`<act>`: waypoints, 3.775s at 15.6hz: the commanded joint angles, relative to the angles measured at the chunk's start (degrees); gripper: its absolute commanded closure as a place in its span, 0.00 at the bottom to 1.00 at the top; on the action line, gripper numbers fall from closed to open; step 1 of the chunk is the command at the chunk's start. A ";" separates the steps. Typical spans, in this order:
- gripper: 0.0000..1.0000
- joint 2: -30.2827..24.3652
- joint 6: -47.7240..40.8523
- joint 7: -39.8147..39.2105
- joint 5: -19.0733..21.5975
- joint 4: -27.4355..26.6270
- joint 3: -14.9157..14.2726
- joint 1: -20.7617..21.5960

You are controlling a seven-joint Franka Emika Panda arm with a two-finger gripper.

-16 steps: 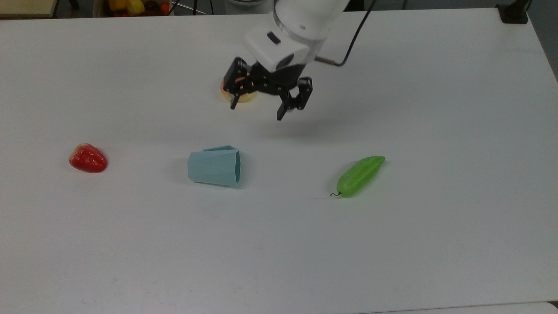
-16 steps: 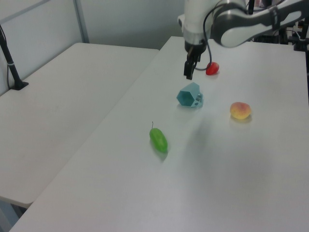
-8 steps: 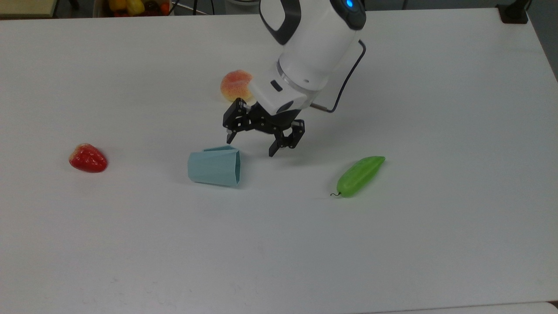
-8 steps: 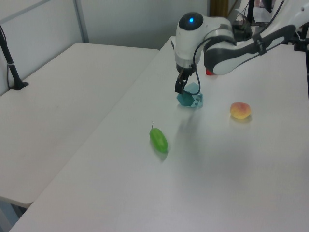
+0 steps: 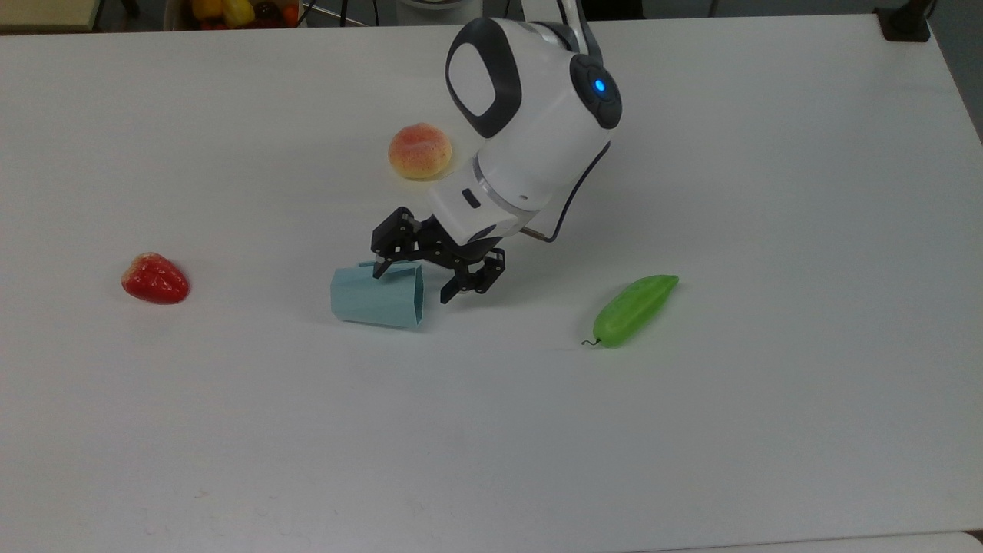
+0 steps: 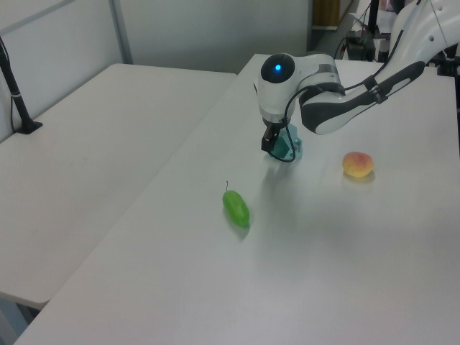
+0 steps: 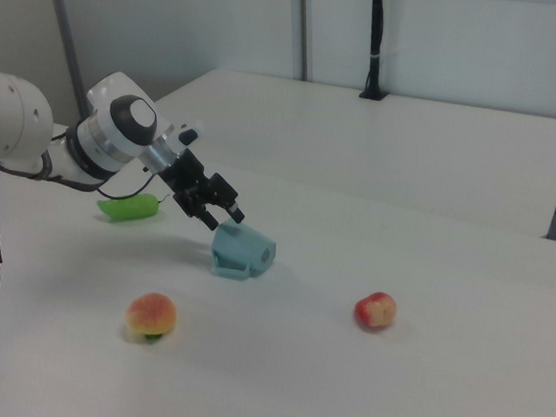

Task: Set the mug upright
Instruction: 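Close the gripper on the mug's body, then lift and rotate the mug so its opening faces up, then lower the upright mug onto the table and open the gripper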

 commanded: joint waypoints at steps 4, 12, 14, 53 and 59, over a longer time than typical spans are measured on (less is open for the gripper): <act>0.06 -0.18 1.40 1.34 -6.20 -3.27 -0.43 -1.93; 1.00 -0.35 0.61 1.34 -5.58 -4.15 -0.35 -1.66; 1.00 -0.44 0.52 1.34 -5.49 -3.98 -0.35 -1.93; 1.00 -12.31 -4.24 -54.73 49.17 -2.92 -0.43 -16.52; 1.00 -5.11 -0.89 -63.16 49.18 0.94 0.01 -19.16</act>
